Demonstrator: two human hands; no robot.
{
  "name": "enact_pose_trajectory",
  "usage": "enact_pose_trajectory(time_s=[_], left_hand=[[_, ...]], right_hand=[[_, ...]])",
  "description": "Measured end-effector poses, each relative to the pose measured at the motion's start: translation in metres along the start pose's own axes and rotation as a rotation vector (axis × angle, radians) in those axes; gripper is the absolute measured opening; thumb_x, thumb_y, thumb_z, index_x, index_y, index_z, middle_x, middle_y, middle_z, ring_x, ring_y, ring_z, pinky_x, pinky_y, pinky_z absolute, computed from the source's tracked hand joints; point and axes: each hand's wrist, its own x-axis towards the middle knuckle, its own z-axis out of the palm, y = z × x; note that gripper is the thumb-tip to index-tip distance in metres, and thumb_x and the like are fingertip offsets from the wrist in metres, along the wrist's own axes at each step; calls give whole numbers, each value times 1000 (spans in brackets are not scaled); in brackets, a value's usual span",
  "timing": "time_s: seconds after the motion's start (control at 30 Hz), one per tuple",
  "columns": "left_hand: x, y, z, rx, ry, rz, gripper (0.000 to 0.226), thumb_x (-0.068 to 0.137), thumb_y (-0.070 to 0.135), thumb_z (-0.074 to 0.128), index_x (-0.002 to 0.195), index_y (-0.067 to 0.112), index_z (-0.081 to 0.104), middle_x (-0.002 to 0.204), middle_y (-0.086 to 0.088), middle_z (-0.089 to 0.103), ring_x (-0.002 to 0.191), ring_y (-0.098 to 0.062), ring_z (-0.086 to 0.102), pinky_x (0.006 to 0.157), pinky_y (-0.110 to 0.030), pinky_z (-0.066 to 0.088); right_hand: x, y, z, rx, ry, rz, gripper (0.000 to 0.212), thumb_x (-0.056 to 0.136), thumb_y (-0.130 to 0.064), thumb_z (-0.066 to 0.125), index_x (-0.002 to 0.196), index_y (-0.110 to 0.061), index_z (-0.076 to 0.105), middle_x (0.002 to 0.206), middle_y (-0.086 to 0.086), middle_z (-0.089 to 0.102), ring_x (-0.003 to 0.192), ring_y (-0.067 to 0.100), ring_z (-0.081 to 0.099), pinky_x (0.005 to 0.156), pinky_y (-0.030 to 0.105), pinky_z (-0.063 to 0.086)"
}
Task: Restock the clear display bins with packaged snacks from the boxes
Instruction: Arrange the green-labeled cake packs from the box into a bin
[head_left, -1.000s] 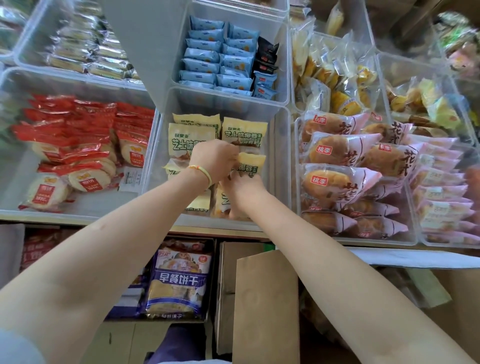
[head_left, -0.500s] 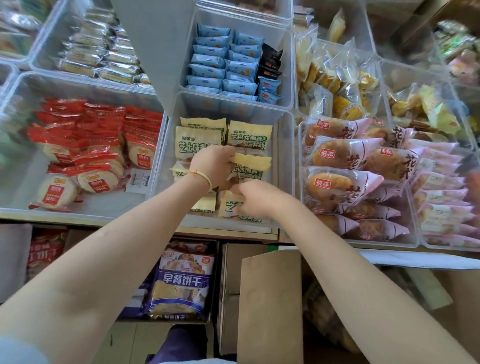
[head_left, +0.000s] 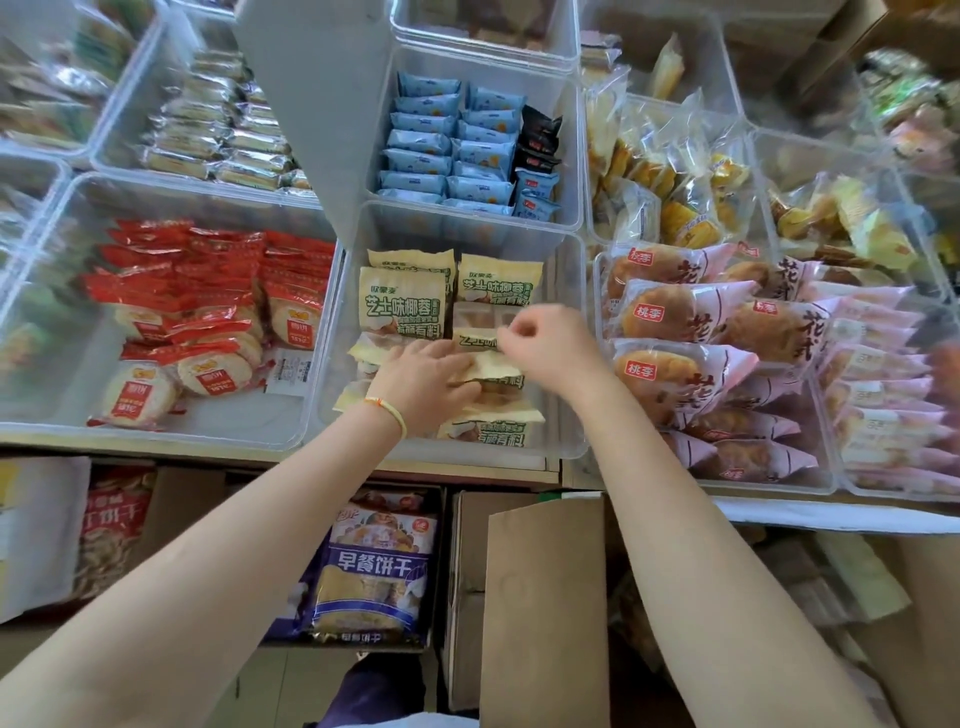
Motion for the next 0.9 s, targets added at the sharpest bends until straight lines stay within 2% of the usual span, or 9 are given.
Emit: enact_pose_trajectory(time_s=[0.07, 0.13, 0.2, 0.33, 0.43, 0.5, 0.63, 0.77, 0.9], left_hand=[[-5, 6, 5, -87, 25, -38, 55, 99, 57, 32, 145, 29, 46, 157, -1, 33, 144, -22, 28, 117, -44, 18], [-7, 13, 10, -109, 57, -48, 60, 97, 61, 32, 147, 28, 40, 158, 0, 32, 146, -21, 24, 118, -44, 12], [-5, 17, 14, -45, 48, -40, 63, 94, 62, 36, 146, 29, 38, 156, -1, 34, 144, -22, 26, 118, -46, 12], [6, 16, 15, 49, 48, -16, 56, 87, 56, 43, 136, 30, 45, 136, -2, 48, 128, -26, 42, 110, -46, 26], [9, 15, 19, 122, -4, -15, 64, 87, 53, 42, 147, 33, 33, 149, -8, 38, 136, -30, 35, 113, -48, 21], [9, 15, 19, 140, -32, -30, 65, 89, 52, 40, 151, 35, 27, 157, -11, 27, 141, -32, 27, 116, -50, 15], [11, 14, 20, 122, -46, -9, 59, 91, 54, 41, 147, 42, 29, 160, -12, 21, 145, -33, 21, 118, -53, 11], [11, 14, 20, 107, -61, -21, 58, 91, 52, 43, 147, 45, 28, 161, -12, 20, 146, -34, 18, 119, -54, 8], [11, 15, 19, 107, -59, -26, 57, 91, 53, 42, 146, 45, 29, 159, -12, 21, 145, -33, 19, 118, -53, 9]], right_hand=[[11, 6, -3, -72, 225, -4, 12, 94, -19, 58, 100, -11, 64, 98, 5, 63, 87, 21, 58, 66, 28, 43], [26, 11, 8, -377, 102, -39, 34, 91, -12, 58, 125, -16, 56, 124, 9, 53, 110, 26, 52, 85, 35, 47], [39, 16, 22, -591, -39, -41, 43, 92, -15, 60, 134, -20, 50, 139, 12, 44, 125, 32, 44, 101, 44, 42], [59, 11, 20, -455, -264, 63, 59, 90, -31, 64, 144, -26, 41, 146, 13, 32, 116, 35, 54, 88, 40, 50], [58, 6, 15, -378, -427, 79, 72, 88, -29, 68, 151, -34, 34, 149, 13, 24, 108, 31, 53, 85, 33, 47], [55, 12, 22, -338, -377, 62, 66, 90, -21, 66, 149, -35, 39, 150, 11, 24, 112, 31, 53, 88, 32, 47], [57, 35, 43, -40, -82, 125, 44, 93, -13, 62, 133, -31, 60, 142, 8, 36, 122, 29, 53, 100, 31, 42], [57, 45, 65, 183, 133, 264, 42, 87, 1, 62, 121, -25, 58, 126, 7, 41, 100, 25, 57, 85, 25, 43], [60, 53, 76, 410, 257, 365, 24, 88, 0, 61, 91, -23, 64, 100, -4, 65, 101, 22, 63, 81, 29, 48]])
